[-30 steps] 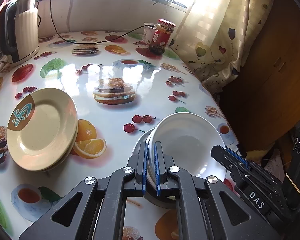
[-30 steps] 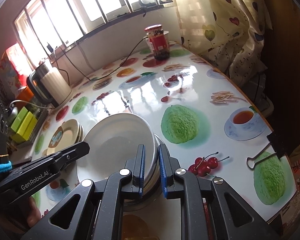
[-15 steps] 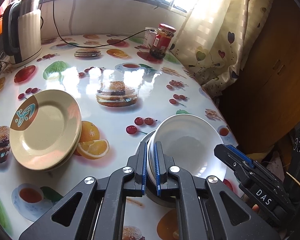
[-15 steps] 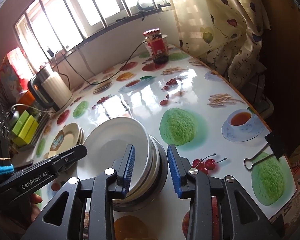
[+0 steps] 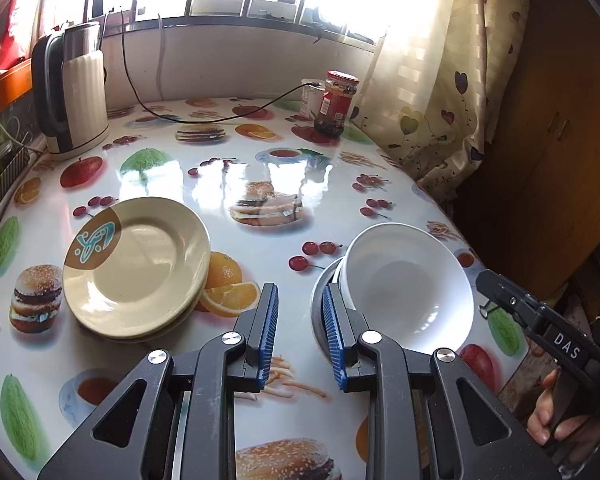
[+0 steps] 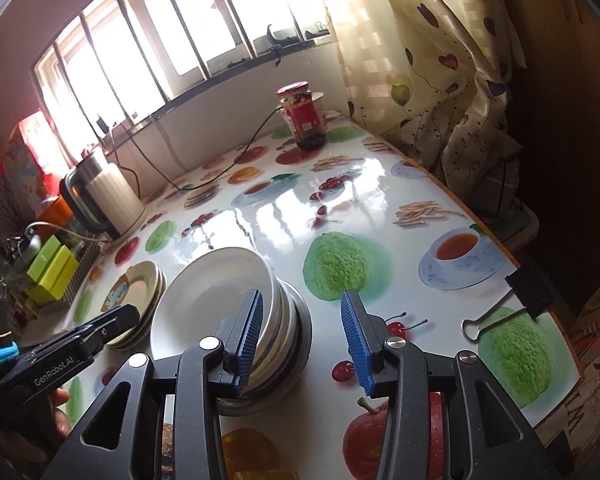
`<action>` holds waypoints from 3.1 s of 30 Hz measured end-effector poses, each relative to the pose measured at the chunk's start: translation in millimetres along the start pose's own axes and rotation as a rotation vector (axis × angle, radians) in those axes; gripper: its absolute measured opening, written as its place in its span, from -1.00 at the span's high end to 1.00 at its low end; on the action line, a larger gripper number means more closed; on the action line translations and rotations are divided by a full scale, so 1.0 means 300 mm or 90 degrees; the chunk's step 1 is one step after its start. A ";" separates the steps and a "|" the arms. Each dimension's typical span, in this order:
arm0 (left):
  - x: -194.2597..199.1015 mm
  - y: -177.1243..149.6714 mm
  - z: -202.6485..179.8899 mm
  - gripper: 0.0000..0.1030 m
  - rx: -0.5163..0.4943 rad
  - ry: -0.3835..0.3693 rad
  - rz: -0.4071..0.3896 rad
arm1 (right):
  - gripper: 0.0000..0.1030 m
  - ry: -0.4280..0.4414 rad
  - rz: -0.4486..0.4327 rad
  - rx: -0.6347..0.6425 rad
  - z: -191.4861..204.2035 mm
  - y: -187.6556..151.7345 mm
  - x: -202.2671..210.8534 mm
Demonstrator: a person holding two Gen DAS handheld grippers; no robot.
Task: Organize plates and bowls
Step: 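Open the left gripper to release the bowl onto the stack, then close the left gripper on the bowl stack rim while the right gripper grips it too, then lift and carry the bowl stack with both grippers toward the cream plate stack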
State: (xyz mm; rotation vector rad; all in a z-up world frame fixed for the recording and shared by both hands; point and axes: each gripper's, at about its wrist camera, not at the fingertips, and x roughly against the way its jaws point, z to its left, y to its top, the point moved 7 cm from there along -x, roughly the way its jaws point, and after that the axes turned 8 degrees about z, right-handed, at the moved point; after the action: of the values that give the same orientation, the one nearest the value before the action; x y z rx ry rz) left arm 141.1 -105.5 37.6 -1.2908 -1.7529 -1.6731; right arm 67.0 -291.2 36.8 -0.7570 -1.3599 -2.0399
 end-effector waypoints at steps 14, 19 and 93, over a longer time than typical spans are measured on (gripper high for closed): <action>-0.043 -0.065 0.030 0.53 0.009 -0.021 0.018 | 0.11 0.007 0.001 -0.030 -0.097 -0.056 -0.007; -0.064 -0.078 0.027 0.53 0.035 -0.049 0.024 | 0.11 0.033 0.014 -0.045 -0.111 -0.075 -0.042; -0.200 -0.060 0.051 0.85 0.151 -0.257 0.078 | 0.85 0.352 0.080 -0.239 -0.167 -0.109 -0.191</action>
State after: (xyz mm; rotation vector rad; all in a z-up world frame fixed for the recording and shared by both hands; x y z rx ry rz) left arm 161.0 -109.4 -23.5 -1.6658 -1.9738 -1.1518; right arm 75.1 -319.2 -40.7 -0.3638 -0.6176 -2.2047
